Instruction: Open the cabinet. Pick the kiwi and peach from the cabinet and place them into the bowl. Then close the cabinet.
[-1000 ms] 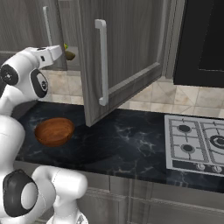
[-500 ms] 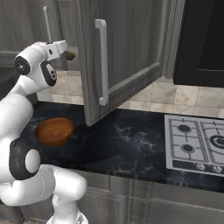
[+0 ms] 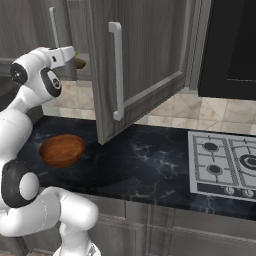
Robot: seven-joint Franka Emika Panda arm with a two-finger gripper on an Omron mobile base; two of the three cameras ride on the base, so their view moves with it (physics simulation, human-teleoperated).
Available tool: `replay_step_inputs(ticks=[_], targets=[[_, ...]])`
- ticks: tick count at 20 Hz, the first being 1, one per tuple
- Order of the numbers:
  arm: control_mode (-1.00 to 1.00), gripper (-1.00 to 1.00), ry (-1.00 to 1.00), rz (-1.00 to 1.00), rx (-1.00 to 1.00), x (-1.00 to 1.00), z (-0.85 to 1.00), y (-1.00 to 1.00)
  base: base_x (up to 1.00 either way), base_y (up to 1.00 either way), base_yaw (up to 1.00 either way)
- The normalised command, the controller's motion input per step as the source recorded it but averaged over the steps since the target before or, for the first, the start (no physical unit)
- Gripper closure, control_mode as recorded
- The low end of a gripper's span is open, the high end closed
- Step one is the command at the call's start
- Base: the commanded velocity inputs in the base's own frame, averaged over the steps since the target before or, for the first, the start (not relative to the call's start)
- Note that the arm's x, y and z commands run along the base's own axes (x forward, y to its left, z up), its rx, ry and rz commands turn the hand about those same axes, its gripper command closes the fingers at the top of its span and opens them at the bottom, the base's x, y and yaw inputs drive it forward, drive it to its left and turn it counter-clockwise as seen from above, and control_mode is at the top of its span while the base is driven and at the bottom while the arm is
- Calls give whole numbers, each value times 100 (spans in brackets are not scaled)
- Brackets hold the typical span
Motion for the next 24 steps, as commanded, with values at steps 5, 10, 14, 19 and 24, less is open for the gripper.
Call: replay_step_inputs(ticks=[5, 10, 14, 19, 24], targets=[[-100, 100, 0, 0, 0, 0, 0, 0, 0, 0, 0], [-100, 100, 0, 0, 0, -31, 0, 0, 0, 0, 0], [-100, 100, -2, -1, 0, -62, 4, 21, 0, 0, 0], [-100, 100, -9, -2, 0, -73, 11, 53, 0, 0, 0], [-100, 100, -1, -7, 0, -60, 2, 96, 0, 0, 0]])
